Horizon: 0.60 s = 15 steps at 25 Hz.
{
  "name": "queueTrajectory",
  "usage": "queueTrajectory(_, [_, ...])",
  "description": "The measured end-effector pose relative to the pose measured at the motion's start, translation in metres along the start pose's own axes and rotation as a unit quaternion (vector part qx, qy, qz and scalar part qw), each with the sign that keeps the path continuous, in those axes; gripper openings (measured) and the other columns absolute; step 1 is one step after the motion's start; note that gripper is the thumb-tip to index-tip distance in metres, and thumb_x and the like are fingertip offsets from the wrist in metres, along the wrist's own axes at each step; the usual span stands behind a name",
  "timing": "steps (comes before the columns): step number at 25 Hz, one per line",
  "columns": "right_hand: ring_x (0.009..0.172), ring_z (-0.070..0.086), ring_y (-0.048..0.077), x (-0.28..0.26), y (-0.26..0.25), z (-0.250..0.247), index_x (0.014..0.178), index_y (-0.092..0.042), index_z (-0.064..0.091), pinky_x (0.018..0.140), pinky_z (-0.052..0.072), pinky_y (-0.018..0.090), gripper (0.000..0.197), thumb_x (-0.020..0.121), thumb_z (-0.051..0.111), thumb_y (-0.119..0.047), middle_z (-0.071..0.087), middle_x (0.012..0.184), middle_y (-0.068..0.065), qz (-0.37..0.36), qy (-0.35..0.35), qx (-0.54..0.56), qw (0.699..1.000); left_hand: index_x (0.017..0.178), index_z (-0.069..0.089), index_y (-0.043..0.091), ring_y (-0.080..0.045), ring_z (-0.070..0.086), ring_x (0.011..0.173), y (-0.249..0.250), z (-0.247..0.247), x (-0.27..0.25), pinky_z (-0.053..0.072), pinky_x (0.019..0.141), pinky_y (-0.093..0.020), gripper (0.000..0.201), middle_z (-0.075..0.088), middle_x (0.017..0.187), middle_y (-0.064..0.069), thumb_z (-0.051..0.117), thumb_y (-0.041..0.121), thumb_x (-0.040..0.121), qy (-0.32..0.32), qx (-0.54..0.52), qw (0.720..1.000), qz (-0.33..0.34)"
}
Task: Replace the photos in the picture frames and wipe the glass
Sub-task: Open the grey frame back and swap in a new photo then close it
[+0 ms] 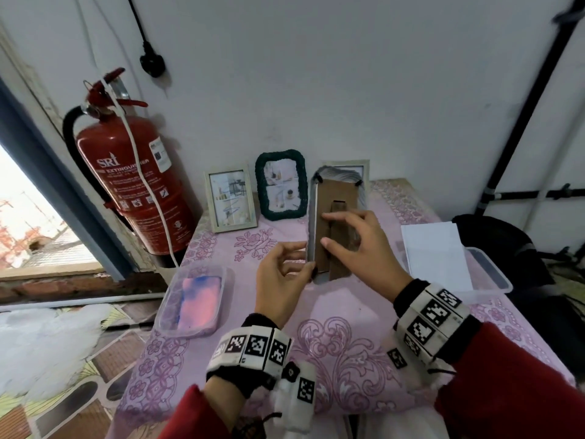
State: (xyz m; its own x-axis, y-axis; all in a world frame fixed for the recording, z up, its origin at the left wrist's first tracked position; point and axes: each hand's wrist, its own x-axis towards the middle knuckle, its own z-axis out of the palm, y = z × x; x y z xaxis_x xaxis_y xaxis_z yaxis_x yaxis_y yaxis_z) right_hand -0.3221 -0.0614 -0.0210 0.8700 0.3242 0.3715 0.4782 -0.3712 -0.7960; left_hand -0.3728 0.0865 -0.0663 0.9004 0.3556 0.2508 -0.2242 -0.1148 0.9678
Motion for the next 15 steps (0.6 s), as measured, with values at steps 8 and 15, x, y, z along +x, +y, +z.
queueTrajectory(8, [0.087, 0.060, 0.002, 0.025, -0.019, 0.001, 0.092, -0.017, 0.059, 0.074, 0.046, 0.004, 0.018, 0.080, 0.072, -0.019, 0.063, 0.091, -0.009, 0.007, 0.115, 0.135, 0.984, 0.102, 0.065, 0.012, -0.007, 0.069, 0.073, 0.023, 0.015, 0.019, 0.055, 0.062, -0.019, 0.031, 0.070, 0.092, 0.004, 0.073, 0.000, 0.074, -0.032, 0.037, 0.994, 0.093])
queueTrajectory(15, [0.086, 0.066, 0.018, 0.016, -0.010, 0.001, 0.093, -0.019, 0.048, 0.077, 0.056, 0.025, 0.017, 0.089, 0.056, -0.005, 0.066, 0.091, 0.009, 0.021, 0.104, 0.216, 0.971, 0.099, 0.071, 0.019, -0.005, 0.065, 0.085, 0.013, 0.010, 0.015, 0.051, 0.073, -0.022, 0.016, 0.066, 0.097, 0.004, 0.066, 0.024, 0.084, -0.037, 0.093, 0.989, 0.113])
